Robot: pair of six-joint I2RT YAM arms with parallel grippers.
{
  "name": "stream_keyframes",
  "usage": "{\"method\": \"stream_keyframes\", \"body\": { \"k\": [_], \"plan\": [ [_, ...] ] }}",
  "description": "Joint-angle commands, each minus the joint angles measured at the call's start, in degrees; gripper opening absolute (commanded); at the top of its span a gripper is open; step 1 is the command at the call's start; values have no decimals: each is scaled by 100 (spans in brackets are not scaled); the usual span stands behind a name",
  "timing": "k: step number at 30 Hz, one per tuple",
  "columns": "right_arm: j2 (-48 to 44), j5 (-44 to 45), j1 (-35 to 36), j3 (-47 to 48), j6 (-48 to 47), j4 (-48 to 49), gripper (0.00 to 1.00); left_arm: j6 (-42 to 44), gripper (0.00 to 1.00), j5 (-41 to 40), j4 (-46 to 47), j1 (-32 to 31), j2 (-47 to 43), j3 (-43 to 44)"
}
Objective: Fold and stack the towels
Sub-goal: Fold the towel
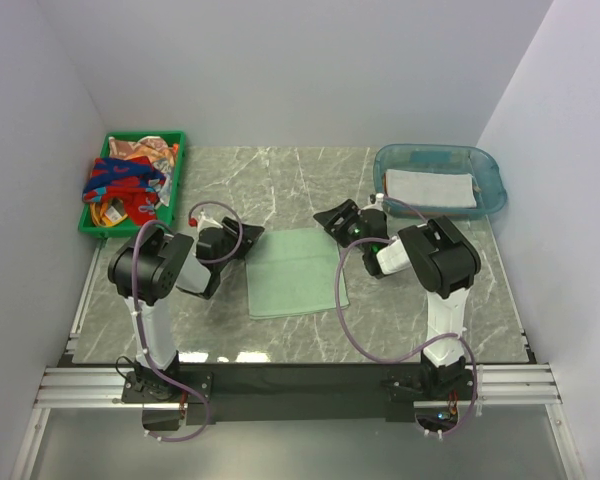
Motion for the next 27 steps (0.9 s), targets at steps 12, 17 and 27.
{"method": "stream_keyframes", "body": {
  "k": [12,17,27],
  "plan": [
    [-1479,740,-27,424,-1827,-2323,72,1380,65,-59,-1948,-131,-956,757],
    [-1919,1126,420,1013,-2882,-3982,68,1926,75,-349,-3266,-342,-1633,1250],
    [-1735,1514,1484,1532,-3491,-5998,55,2261,80,-1561,-6533,-369,-3231,1848]
  ]
}}
